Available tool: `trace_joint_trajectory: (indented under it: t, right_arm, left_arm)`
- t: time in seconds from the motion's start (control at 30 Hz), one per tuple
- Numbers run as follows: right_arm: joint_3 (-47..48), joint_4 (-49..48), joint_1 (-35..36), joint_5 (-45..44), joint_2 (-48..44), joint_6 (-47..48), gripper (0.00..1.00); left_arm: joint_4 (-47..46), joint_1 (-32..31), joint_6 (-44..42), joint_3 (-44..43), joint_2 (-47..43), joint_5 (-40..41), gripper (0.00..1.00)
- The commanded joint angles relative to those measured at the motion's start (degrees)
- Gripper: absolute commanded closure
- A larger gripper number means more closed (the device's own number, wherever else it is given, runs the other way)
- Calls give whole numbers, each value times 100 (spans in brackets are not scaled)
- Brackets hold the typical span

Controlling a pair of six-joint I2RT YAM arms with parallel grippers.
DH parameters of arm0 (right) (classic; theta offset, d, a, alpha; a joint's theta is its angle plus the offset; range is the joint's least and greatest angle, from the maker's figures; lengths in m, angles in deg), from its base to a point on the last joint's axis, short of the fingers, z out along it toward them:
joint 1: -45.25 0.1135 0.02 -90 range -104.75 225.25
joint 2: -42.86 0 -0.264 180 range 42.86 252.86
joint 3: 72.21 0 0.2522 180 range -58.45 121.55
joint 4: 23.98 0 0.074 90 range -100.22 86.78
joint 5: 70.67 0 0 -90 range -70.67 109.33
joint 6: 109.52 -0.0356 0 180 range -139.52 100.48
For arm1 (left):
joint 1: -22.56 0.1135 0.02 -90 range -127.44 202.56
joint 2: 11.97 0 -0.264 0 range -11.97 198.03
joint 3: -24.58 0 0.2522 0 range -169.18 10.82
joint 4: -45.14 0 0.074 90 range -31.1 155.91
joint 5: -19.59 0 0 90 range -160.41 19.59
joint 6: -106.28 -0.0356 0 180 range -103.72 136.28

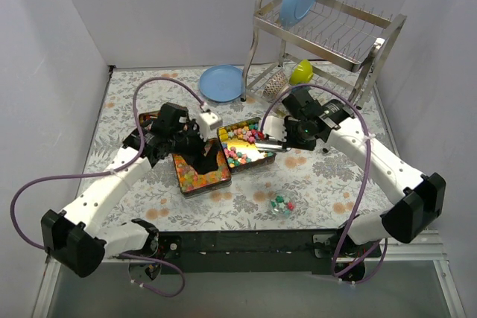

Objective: Pack the candies
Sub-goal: Move the storage box to the center of the board, then adjust the spatula.

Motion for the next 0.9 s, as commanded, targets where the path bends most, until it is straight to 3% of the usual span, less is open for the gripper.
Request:
trace_joint_trajectory:
  t: [0.0,0.1,0.17,0.5,0.87]
  right_arm:
    - [864,-111,402,365,422,78,99]
    - [1102,-40,692,331,677,43,99]
    - [1191,-49,911,296,800,8,99]
    - [1841,-102,1484,321,1178,-317,99]
    - [2667,-111,1572,584,1662,-520,99]
  left_arm:
    - [-1341,1232,2840,-139,323,-1783,26]
    - [-2867,1822,4418,264,499,-3040,27]
    - [-3232,1945,4695,353,552,-3305,28]
    - [-3400,1999,4644,327,930,-3605,31]
    - [-3549,1973,4459,731,957,-3807,54]
